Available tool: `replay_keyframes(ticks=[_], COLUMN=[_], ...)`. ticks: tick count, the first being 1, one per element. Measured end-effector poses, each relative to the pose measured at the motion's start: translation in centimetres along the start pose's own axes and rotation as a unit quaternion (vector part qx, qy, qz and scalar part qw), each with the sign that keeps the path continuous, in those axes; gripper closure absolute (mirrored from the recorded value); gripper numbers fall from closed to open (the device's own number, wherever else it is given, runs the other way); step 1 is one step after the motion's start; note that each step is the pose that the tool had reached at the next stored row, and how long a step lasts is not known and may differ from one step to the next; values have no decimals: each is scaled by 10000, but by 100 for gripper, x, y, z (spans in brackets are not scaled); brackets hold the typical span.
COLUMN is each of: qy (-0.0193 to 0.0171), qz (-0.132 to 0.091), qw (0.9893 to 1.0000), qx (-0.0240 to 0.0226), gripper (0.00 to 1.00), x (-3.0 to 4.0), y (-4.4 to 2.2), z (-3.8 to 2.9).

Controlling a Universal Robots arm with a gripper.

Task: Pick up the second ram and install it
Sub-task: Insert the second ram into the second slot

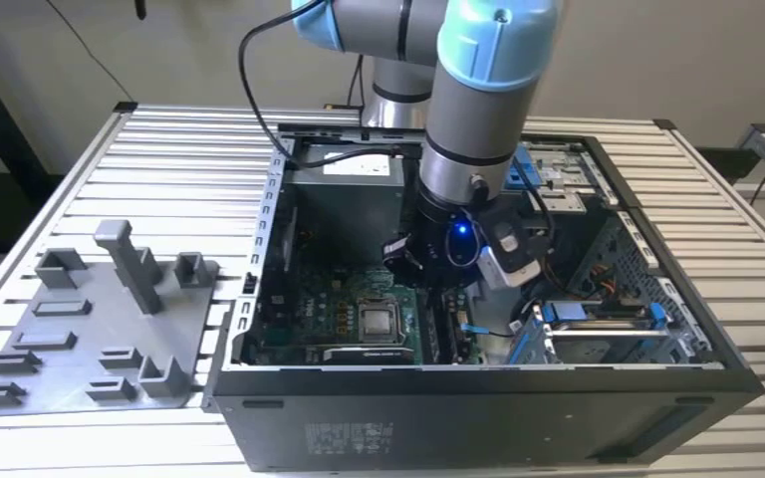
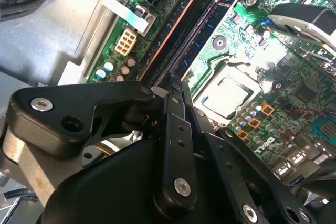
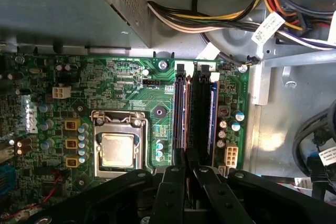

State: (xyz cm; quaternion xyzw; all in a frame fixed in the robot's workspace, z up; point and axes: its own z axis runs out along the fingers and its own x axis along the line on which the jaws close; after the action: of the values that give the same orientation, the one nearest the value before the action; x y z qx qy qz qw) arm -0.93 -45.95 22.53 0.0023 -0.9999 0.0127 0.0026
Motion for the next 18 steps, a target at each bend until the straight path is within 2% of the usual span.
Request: replay_keyframes(ticks=[6,18], qy=[1,2], qz=[76,129], qw=[10000,9999], qx=[-18,-24], gripper=[87,87], x=[0,2], y=[-5,-14], z=[-1,-12])
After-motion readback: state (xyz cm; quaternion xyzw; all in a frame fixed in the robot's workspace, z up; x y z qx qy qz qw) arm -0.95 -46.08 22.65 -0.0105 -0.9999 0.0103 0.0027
